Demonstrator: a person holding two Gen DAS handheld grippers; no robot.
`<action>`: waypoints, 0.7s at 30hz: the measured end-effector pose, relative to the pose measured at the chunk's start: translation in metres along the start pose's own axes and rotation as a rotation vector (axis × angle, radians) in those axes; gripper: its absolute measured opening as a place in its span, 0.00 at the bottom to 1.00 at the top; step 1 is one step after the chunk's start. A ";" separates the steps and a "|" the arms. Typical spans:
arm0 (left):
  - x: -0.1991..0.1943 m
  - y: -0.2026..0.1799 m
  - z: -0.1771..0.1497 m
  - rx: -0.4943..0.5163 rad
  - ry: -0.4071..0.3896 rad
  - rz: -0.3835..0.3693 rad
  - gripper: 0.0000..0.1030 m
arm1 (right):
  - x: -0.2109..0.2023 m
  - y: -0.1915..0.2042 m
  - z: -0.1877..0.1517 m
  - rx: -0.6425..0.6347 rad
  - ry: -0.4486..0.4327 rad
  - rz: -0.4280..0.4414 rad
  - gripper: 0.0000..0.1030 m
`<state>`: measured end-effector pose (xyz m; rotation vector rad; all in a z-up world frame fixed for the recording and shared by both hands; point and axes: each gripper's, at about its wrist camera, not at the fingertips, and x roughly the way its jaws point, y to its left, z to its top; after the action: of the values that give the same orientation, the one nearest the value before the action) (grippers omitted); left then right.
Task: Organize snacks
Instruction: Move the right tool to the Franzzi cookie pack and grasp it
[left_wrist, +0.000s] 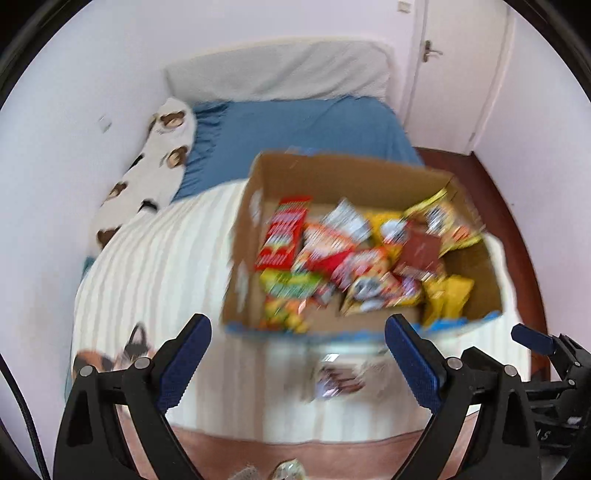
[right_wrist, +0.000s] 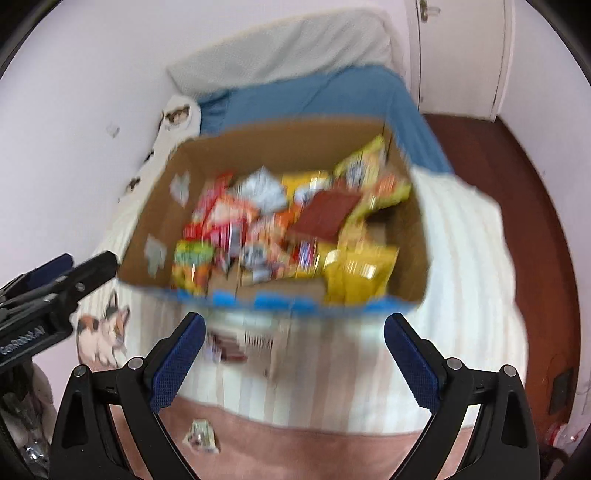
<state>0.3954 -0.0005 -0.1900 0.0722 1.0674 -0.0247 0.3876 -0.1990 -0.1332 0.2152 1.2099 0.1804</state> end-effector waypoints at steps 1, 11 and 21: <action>0.006 0.005 -0.010 -0.013 0.018 0.009 0.94 | 0.008 0.000 -0.008 0.005 0.013 0.018 0.96; 0.085 0.067 -0.119 -0.154 0.191 0.245 0.94 | 0.121 -0.014 -0.054 0.125 0.095 0.203 0.66; 0.106 0.101 -0.168 -0.268 0.314 0.306 0.94 | 0.147 0.042 -0.086 -0.113 0.256 0.349 0.67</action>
<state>0.3052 0.1138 -0.3586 -0.0044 1.3544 0.4171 0.3561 -0.1156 -0.2841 0.3107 1.4051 0.5937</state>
